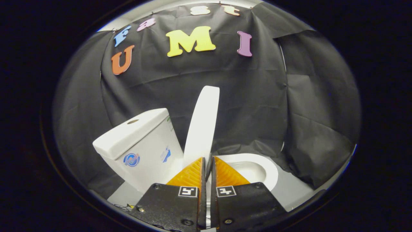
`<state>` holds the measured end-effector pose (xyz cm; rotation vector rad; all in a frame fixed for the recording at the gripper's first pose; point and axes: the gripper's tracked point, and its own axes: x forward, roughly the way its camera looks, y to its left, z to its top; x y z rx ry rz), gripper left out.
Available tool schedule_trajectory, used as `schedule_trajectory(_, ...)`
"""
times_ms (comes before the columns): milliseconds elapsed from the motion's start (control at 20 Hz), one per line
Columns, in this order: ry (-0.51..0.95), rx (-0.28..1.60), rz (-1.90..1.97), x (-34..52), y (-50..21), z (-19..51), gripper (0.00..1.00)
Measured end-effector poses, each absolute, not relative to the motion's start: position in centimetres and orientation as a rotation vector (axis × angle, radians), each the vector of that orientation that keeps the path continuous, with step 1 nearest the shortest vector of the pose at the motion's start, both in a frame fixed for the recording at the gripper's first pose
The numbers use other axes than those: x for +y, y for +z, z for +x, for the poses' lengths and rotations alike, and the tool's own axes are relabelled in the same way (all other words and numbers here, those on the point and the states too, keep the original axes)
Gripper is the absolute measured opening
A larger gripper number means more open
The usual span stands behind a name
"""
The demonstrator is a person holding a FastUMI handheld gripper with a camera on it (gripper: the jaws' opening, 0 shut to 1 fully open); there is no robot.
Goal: Open the toilet lid.
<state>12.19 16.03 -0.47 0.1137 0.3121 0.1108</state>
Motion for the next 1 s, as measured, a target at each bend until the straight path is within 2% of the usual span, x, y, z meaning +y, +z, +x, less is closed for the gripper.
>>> schedule_trajectory(1000,0.17,0.273,-0.025,22.3,0.6,11.6,0.09)
